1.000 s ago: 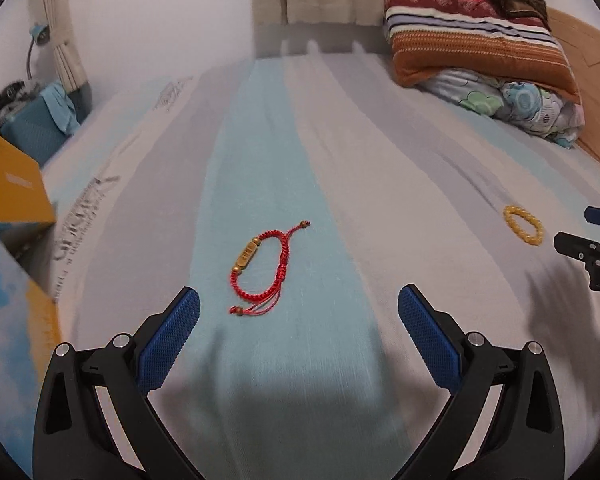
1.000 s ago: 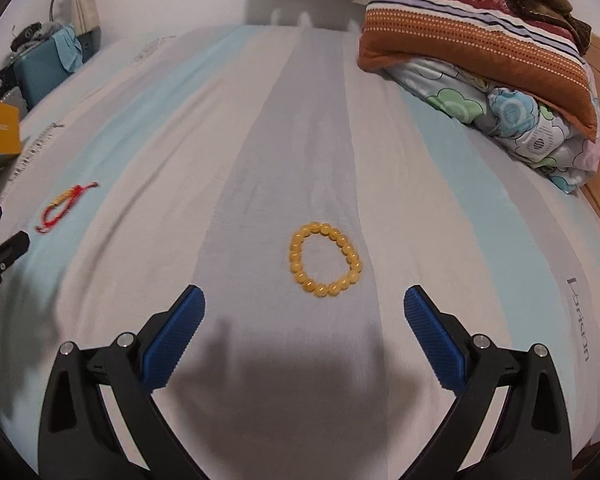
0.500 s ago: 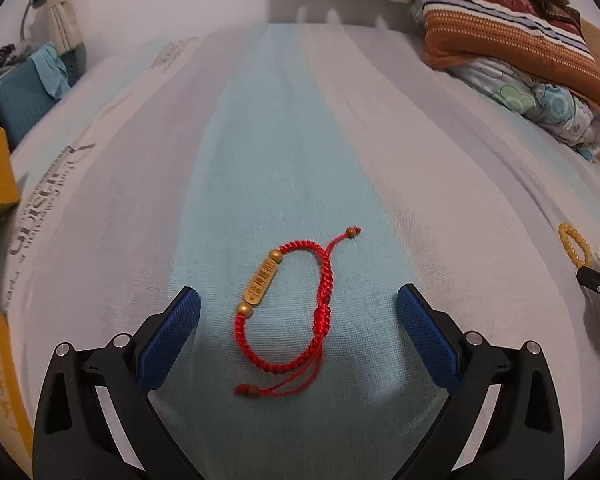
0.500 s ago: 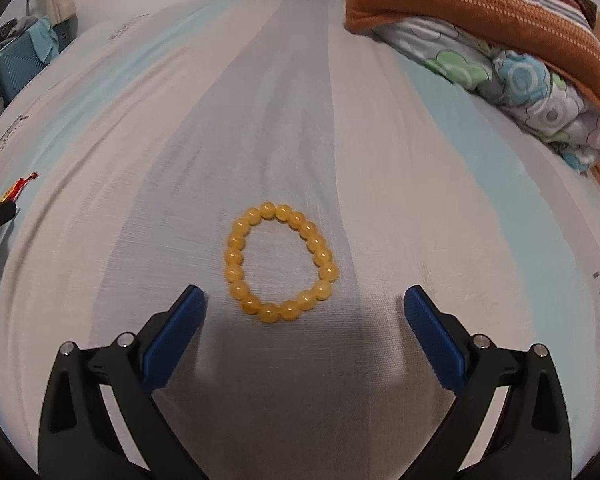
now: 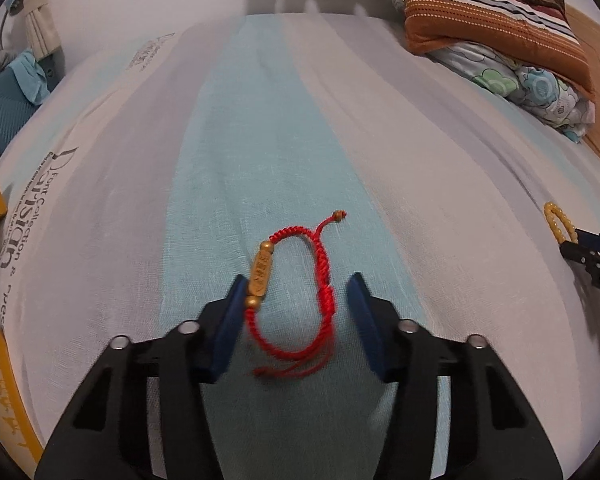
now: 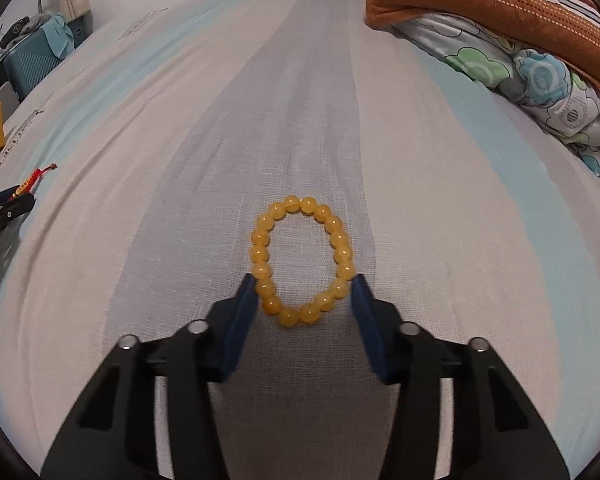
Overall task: Organize jewelry
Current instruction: 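Grasp the red string bracelet with the left tool while the right tool grasps the yellow bead bracelet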
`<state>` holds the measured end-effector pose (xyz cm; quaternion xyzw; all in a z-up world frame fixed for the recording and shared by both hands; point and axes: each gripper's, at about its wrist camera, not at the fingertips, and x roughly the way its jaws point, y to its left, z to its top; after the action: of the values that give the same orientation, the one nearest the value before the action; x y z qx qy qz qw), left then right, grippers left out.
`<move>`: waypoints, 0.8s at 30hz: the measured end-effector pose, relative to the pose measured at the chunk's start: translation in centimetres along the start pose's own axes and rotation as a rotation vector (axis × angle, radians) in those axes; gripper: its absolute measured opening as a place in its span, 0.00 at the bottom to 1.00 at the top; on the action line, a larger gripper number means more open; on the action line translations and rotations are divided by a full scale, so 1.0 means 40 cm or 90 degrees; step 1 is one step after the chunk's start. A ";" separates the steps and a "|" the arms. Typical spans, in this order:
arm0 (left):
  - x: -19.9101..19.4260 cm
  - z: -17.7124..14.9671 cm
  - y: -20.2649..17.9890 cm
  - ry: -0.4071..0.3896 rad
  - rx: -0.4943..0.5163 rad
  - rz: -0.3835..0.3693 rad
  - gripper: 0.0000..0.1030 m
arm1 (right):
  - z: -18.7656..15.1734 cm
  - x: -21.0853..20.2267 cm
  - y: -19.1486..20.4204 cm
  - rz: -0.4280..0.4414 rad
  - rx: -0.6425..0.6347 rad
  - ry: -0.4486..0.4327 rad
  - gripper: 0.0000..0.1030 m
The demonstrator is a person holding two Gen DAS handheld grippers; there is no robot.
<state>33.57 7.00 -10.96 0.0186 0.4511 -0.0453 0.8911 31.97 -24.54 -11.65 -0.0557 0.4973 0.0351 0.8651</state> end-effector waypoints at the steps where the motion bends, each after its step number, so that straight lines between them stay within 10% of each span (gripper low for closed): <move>1: -0.002 -0.001 0.000 0.001 0.002 0.001 0.39 | -0.001 -0.001 0.001 0.000 0.001 -0.007 0.36; 10: -0.014 -0.011 -0.030 0.006 0.038 0.004 0.08 | -0.003 -0.013 0.000 -0.007 0.001 -0.004 0.18; 24: -0.052 0.003 -0.061 -0.003 0.053 -0.003 0.07 | -0.007 -0.070 0.003 0.012 0.008 -0.029 0.18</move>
<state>32.22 4.68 -9.19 0.0545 0.4467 -0.0664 0.8906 30.30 -24.48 -9.37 -0.0447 0.4781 0.0414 0.8762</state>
